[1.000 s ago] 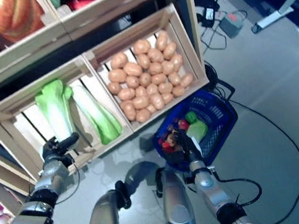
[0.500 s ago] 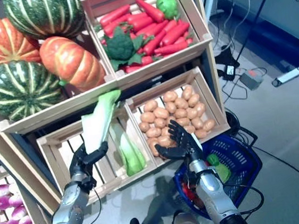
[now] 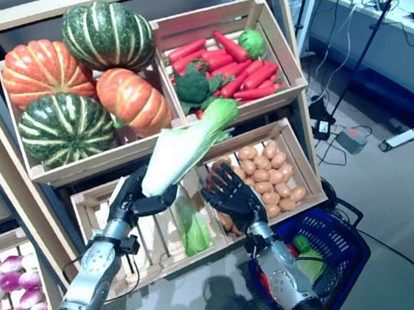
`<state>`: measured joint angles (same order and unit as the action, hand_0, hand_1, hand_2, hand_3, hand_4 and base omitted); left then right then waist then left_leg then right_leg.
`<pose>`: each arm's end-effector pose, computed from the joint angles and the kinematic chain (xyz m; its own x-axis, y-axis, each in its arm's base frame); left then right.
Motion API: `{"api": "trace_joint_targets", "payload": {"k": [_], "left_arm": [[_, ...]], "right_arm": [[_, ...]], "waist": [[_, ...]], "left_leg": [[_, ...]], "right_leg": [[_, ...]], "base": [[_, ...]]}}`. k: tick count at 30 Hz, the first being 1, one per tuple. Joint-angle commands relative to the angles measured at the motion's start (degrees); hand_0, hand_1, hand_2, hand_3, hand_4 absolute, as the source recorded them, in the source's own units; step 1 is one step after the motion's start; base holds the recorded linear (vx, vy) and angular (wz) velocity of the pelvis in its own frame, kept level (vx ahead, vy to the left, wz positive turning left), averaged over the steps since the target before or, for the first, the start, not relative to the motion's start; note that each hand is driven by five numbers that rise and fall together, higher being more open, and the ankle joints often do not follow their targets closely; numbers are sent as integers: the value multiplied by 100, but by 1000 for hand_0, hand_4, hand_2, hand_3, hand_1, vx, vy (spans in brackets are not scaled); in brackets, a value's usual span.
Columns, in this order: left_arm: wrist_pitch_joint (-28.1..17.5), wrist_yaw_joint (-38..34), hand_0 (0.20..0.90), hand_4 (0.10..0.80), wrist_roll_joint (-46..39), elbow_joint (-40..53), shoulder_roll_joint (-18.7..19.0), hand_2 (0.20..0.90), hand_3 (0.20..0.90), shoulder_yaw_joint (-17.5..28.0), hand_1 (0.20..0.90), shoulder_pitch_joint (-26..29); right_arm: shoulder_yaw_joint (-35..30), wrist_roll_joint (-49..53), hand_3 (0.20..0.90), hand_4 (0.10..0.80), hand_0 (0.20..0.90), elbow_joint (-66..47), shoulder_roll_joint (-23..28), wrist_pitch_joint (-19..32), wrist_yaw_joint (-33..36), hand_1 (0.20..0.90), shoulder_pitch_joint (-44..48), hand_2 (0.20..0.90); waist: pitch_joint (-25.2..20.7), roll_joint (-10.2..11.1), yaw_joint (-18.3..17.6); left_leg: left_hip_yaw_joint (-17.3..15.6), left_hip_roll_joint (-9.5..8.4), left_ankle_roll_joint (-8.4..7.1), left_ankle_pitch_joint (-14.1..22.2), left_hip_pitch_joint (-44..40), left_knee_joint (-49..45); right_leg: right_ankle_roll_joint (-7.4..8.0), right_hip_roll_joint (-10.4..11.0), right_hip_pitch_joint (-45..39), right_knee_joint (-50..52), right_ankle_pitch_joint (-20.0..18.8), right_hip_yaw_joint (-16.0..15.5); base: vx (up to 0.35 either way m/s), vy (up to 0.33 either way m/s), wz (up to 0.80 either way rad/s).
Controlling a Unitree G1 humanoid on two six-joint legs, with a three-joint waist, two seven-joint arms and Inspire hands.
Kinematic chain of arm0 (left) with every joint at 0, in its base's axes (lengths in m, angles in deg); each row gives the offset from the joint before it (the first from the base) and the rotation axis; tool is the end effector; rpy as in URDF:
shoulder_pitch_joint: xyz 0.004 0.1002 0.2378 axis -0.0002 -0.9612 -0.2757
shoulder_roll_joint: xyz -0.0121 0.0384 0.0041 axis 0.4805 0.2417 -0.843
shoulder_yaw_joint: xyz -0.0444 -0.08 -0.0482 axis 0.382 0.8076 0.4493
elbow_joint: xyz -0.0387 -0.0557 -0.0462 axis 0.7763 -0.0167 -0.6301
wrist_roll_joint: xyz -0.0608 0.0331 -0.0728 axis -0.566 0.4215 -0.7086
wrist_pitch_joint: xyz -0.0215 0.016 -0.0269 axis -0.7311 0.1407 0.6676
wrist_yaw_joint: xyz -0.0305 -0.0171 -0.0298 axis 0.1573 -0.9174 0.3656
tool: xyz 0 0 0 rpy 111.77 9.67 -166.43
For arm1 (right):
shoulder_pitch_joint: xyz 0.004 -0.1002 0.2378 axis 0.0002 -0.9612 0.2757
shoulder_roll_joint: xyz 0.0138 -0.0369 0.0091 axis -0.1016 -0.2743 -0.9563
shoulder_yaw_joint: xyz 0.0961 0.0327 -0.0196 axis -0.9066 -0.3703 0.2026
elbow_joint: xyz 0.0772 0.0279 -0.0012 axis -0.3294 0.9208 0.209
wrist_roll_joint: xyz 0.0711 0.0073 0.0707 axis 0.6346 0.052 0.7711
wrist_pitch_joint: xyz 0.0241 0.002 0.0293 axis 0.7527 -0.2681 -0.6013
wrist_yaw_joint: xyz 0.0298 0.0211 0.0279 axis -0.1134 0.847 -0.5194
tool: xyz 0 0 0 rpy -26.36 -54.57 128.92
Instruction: Put vegetables into the basket
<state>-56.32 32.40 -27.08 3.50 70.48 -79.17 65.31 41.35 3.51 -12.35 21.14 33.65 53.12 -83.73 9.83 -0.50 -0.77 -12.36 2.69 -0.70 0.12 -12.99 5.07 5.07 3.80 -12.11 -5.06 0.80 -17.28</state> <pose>0.2110 0.1794 0.0374 0.9810 -0.1941 0.0021 0.1936 0.9791 0.0628 0.1925 -0.1512 -0.0002 0.9652 0.2504 -0.0752 -0.1389 0.7346 0.6642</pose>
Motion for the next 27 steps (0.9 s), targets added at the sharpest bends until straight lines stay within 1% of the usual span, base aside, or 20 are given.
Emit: {"api": "trace_joint_targets", "payload": {"k": [1,4,7,13,16,18,21,24,27], "left_arm": [[-1114,10,300,400,367,486,174,300,300,32,300,865],[-1105,61,300,400,423,567,198,300,300,27,300,869],[-1081,72,300,400,475,623,204,300,300,-4,300,892],[-1135,-20,300,400,740,687,253,300,300,11,300,934],[-1185,25,300,400,951,664,333,300,300,63,300,980],[-1177,70,300,400,1073,642,380,300,300,64,300,1033],[-1132,125,300,400,1060,595,441,300,300,40,300,1131],[-1118,242,300,400,1135,476,384,300,300,-12,300,1174],[-1134,235,300,400,1429,354,346,300,300,-132,300,1251]], "right_arm": [[-106,657,900,800,900,-267,-256,108,-511,900,428,900],[-97,878,900,800,900,-246,-336,108,-604,900,397,900],[-72,1267,900,800,900,-289,-452,149,-888,900,387,900],[-100,1658,900,800,900,-495,-538,199,-1358,900,391,900],[-198,2064,900,800,900,-854,-528,305,-1936,900,417,900],[-261,2179,900,800,900,-1068,-486,339,-2149,900,483,900],[-362,2255,900,800,900,-1342,-407,415,-2324,900,642,900],[-476,2268,900,800,900,-1639,-405,440,-2482,900,838,900],[-574,2319,900,800,900,-1924,-390,396,-2539,900,1078,900]], "waist": [[-384,42,-19],[-393,39,-18],[-410,33,-20],[-414,22,-36],[-411,24,-52],[-416,31,-60],[-413,37,-63],[-424,43,-67],[-446,57,-72]], "left_leg": [[-176,-230,13,600,-83,-7],[-182,-236,25,616,-98,-7],[-192,-243,38,637,-109,-7],[-215,-245,59,658,-132,-7],[-227,-245,63,669,-132,-7],[-233,-243,63,676,-131,-7],[-226,-243,61,676,-116,-7],[-234,-242,62,684,-118,-7],[-244,-242,64,691,-111,-7]], "right_leg": [[-149,-91,-136,6,324,-15],[-156,-96,-145,6,335,6],[-148,-98,-151,6,342,28],[-131,-94,-152,6,341,68],[-112,-94,-139,6,337,88],[-101,-95,-130,6,337,99],[-96,-98,-111,6,336,115],[-97,-107,-102,6,346,152],[-103,-120,-84,6,349,189]], "base": [[25,-4,-8],[22,-2,-9],[6,-1,-2],[0,0,0],[0,0,0],[0,0,0],[0,0,0],[-4,-1,-1],[-15,-6,-8]]}}
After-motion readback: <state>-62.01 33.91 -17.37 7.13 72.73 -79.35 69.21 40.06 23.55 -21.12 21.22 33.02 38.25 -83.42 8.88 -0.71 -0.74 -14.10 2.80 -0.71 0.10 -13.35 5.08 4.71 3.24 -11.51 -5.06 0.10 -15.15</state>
